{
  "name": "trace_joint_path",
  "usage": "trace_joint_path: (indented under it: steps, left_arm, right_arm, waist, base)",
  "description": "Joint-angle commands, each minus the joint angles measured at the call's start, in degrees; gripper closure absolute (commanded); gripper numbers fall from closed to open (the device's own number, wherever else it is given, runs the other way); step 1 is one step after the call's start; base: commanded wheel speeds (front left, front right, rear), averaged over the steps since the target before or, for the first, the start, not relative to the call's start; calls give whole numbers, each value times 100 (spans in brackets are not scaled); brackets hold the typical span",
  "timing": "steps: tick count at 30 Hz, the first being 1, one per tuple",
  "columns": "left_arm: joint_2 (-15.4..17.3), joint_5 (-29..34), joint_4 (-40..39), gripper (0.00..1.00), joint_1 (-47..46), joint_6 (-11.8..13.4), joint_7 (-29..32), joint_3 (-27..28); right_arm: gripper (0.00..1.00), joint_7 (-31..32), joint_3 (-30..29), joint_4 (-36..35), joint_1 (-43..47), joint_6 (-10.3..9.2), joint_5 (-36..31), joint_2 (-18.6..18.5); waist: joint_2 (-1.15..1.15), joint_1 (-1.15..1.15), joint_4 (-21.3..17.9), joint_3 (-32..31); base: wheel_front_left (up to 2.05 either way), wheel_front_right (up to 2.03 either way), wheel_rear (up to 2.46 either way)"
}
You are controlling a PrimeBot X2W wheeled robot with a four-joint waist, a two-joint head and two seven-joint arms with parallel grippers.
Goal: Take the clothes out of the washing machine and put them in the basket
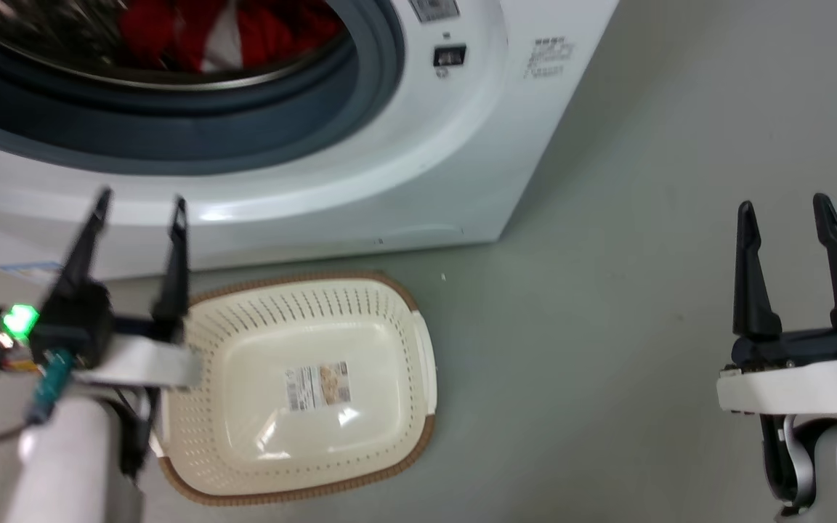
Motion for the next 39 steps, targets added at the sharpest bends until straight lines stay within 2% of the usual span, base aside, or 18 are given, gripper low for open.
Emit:
trace_joint_path:
  steps: [1,6,10,13,16,17,23,29,39]
  left_arm:
    - [198,-62,144,0,-372,-57,-14,84]
    - [923,-193,1206,0,-1796,-216,14,104]
    - [1370,-322,2035,0,-3092,-272,669,-110]
    - [1734,-342,2393,0,-4034,-278,1326,-356]
    - [2041,-402,2650,0,-4933,-284,2014,-861]
    - [2288,-518,2866,0,-5508,-283,2580,-1180]
    - [2931,-1104,3369,0,-7032,-281,4362,-2083]
    - [3389,-1614,3739,0,-8026,-281,5644,-2550]
    - [3696,-1822,4168,0,-8719,-282,6166,-2908]
  right_arm:
    - [0,-14,44,-35,-177,-4,67,6]
    - [0,-14,49,-95,-378,-5,206,4]
    - [0,-14,64,-126,-480,-6,387,6]
    - [0,-15,156,-148,-480,-6,581,8]
    - [0,-15,298,-168,-510,-6,709,7]
    - [0,-14,398,-182,-553,-6,765,7]
    - [0,-15,620,-221,-636,-6,1010,7]
    - [0,-15,817,-236,-672,-6,1173,7]
    - [0,-15,993,-323,-677,-6,1358,5]
  waist:
    - [0,-1,-361,900]
    - [0,-1,-598,1520]
    - [0,-1,-770,1895]
    - [0,-1,-910,2128]
    - [0,-1,-1009,2361]
    - [0,-1,-1093,2488]
    - [0,-1,-1379,2839]
    - [0,-1,-1633,3089]
    - [0,-1,-1862,3390]
  base:
    - [0,0,0]
    - [0,0,0]
    - [0,0,0]
    - [0,0,0]
    - [0,0,0]
    - [0,0,0]
    - [0,0,0]
    - [0,0,0]
    - [0,0,0]
